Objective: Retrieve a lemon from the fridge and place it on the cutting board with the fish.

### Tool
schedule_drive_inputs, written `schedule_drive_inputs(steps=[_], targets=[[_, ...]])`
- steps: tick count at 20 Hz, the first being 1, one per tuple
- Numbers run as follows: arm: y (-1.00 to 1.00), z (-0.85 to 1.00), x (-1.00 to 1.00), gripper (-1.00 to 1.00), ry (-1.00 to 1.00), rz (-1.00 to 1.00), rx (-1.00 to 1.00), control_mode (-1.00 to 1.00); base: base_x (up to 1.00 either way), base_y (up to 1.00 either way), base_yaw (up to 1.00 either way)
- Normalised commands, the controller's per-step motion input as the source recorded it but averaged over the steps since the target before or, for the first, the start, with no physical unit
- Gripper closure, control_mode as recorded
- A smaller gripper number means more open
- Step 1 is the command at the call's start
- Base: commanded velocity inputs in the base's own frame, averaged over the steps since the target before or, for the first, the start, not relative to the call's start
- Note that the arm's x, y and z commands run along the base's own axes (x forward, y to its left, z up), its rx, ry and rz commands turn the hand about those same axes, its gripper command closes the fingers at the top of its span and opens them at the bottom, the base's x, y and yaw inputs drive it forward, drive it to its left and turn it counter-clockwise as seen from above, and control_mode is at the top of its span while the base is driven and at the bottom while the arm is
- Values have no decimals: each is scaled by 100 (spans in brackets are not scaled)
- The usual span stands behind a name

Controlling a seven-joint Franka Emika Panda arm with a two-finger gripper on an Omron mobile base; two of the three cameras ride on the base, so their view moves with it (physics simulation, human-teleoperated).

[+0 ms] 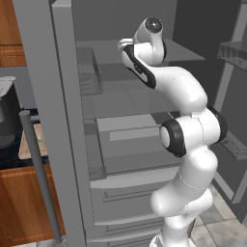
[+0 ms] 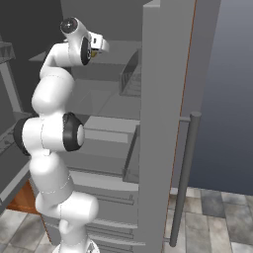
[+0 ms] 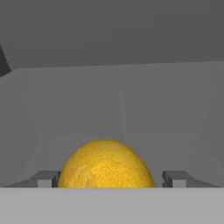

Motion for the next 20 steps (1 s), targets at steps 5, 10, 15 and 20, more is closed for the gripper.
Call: schedule_drive_inputs(steps=[5,10,15,20], targets=[[0,0,7,100,0,0,0,-100,0,0,0],[0,0,2,100,0,0,0,-100,0,0,0],[-2,2,-55,100,-13,-1,0,-100,0,0,0],[-3,2,-98,100,-27,-1,0,-100,0,0,0]])
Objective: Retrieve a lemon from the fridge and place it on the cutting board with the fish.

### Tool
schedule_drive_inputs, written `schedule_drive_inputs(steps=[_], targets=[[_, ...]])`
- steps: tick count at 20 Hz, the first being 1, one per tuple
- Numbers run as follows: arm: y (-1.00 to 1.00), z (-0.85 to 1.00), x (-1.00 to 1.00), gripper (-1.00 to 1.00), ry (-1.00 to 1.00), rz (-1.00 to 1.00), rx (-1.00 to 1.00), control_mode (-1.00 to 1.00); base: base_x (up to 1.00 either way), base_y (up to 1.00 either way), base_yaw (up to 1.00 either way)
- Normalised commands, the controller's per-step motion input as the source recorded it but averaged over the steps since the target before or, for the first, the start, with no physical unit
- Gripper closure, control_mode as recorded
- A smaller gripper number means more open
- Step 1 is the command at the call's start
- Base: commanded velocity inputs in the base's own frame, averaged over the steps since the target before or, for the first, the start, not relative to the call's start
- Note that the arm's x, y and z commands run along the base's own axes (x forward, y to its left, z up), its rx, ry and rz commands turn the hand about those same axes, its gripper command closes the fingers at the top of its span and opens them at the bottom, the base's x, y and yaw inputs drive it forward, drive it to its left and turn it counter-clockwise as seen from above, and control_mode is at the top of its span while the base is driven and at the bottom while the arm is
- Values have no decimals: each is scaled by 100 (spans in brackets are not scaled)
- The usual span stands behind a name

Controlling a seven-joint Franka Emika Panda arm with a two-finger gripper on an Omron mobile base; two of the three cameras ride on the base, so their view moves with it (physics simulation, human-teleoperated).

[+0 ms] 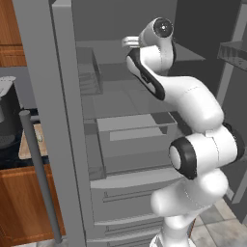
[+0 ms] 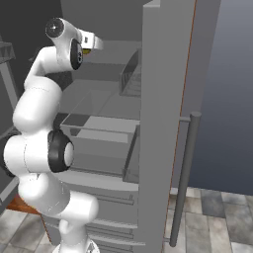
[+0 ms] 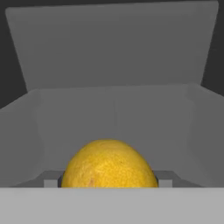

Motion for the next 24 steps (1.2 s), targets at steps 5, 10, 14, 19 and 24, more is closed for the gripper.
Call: schedule_drive_inputs(steps=[5,10,14,19,24], targets=[[-13,40,-85,100,-5,0,0,-100,0,0,0],[-30,56,-99,100,7,0,0,-100,0,0,0],[-13,2,-100,100,6,0,0,-100,0,0,0],[-11,-7,-100,100,2,0,0,-100,0,0,0],[-11,-13,-100,100,-5,0,0,-100,0,0,0]])
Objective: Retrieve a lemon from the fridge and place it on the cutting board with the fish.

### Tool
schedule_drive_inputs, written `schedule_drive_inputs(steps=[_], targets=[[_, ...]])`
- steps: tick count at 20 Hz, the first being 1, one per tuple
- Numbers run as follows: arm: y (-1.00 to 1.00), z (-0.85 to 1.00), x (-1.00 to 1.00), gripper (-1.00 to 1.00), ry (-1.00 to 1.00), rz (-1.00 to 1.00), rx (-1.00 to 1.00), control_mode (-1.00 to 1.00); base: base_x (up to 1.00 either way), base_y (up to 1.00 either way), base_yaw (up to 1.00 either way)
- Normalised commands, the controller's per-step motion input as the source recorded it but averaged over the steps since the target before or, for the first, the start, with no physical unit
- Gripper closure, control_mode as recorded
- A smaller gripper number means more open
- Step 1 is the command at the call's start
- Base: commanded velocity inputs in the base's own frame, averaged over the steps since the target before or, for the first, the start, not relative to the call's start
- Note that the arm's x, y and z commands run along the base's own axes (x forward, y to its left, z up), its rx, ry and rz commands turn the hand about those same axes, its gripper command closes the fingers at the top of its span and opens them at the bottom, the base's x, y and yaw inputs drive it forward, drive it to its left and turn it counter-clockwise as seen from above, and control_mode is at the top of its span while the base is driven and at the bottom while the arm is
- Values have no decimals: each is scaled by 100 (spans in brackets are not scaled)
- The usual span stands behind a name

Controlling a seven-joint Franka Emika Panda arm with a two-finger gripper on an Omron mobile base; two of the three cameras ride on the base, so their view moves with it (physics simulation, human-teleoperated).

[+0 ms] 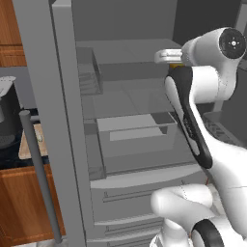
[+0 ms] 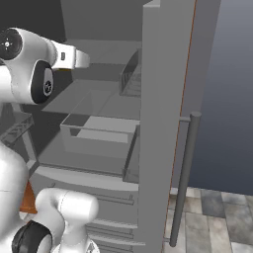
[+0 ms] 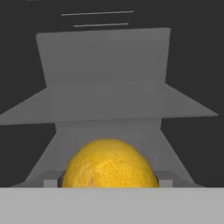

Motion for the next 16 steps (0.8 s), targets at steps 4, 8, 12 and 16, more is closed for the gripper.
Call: schedule_drive_inputs(steps=[4,8,12,16], targets=[[-3,-11,-100,100,-6,0,0,-100,0,0,0],[0,-2,-100,100,-3,0,0,-100,0,0,0],[0,-2,-100,100,0,0,0,-100,0,0,0],[0,-17,-100,100,0,0,0,-100,0,0,0]])
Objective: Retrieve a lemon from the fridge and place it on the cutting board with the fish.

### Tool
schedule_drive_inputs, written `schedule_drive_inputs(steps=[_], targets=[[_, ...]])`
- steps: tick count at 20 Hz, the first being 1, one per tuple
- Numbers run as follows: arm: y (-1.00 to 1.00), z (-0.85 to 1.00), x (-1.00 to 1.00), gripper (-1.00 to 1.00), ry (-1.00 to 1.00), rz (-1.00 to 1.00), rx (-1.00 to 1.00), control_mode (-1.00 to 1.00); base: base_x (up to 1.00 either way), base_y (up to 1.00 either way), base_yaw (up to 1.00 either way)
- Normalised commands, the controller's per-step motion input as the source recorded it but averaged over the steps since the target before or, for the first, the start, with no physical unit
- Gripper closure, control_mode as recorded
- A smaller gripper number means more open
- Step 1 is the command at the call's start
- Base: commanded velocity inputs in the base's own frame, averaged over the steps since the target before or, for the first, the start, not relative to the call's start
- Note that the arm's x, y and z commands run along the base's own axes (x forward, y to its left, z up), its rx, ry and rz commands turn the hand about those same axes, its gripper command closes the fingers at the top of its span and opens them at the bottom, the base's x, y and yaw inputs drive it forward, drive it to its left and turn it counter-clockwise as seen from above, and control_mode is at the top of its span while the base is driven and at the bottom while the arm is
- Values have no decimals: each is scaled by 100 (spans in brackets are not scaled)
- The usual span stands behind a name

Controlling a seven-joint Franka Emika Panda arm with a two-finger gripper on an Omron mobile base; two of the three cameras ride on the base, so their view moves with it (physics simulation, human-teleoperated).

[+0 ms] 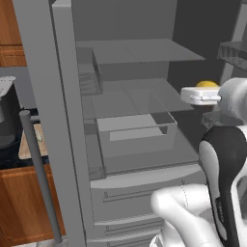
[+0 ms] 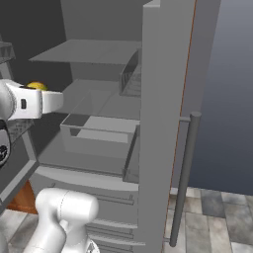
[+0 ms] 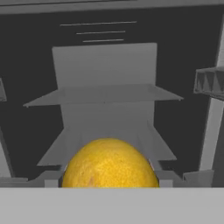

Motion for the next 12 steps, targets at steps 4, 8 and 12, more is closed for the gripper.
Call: schedule_drive_inputs(steps=[4,8,12], targets=[[-1,-27,-100,100,0,0,0,-100,0,0,0],[0,-34,-83,100,0,0,0,-100,0,0,0],[0,-34,-36,100,0,0,0,-100,0,0,0]])
